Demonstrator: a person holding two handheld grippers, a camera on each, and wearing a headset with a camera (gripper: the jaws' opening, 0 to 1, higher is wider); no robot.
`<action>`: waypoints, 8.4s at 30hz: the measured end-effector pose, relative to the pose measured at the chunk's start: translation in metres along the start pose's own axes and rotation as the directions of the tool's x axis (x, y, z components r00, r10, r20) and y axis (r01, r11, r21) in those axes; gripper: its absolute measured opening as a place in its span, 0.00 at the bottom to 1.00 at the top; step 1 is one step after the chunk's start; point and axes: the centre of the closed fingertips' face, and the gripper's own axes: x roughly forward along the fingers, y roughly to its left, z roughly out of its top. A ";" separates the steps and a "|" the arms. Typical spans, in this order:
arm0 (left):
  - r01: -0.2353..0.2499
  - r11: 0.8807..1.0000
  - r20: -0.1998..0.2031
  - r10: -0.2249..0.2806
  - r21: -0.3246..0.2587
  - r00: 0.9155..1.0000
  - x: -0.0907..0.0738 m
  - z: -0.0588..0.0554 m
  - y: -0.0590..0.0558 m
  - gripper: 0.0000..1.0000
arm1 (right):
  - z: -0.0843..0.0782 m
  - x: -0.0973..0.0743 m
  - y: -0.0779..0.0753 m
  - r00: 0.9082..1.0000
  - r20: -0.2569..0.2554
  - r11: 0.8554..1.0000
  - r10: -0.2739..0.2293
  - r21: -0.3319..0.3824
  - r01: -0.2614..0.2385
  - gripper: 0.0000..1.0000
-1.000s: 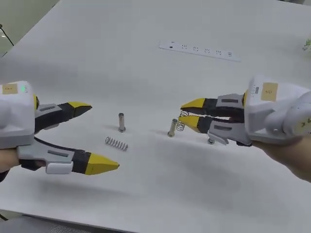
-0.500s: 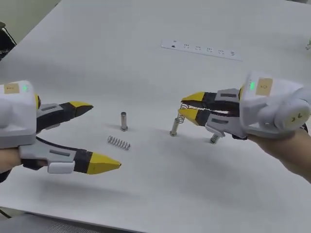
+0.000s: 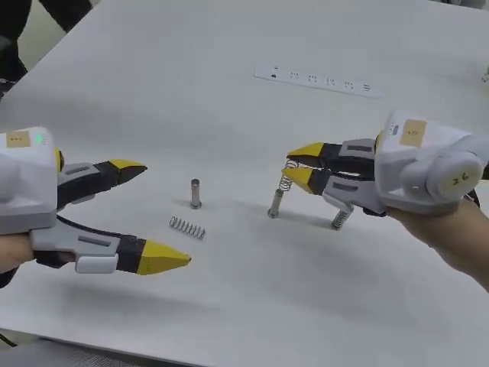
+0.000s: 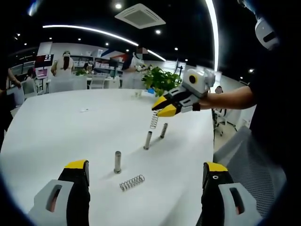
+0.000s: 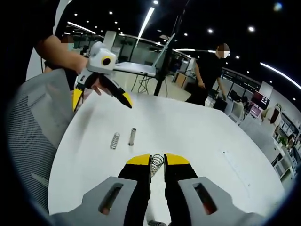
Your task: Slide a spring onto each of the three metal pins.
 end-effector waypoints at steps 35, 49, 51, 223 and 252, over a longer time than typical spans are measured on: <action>-0.002 1.000 -0.001 0.002 -0.013 1.000 -0.002 -0.004 -0.003 0.98 | -0.031 0.020 0.006 0.998 -0.055 0.999 0.026 0.047 -0.024 0.07; -0.006 1.000 -0.006 0.006 -0.017 1.000 -0.004 -0.007 -0.003 0.97 | -0.049 0.032 0.012 0.994 -0.093 0.997 0.053 0.055 -0.048 0.07; -0.008 1.000 -0.005 0.008 -0.014 1.000 -0.004 -0.007 -0.003 0.98 | -0.050 0.032 0.011 0.994 -0.095 0.997 0.051 0.068 -0.045 0.07; -0.045 0.999 0.022 0.046 -0.019 0.999 -0.021 0.003 0.003 0.96 | 0.039 0.074 0.097 0.974 0.131 0.961 0.184 0.185 -0.206 0.21; -0.052 0.998 0.012 0.052 -0.025 0.999 -0.026 -0.002 0.003 0.95 | -0.023 0.118 0.112 0.968 -0.069 0.952 0.240 0.211 -0.221 0.16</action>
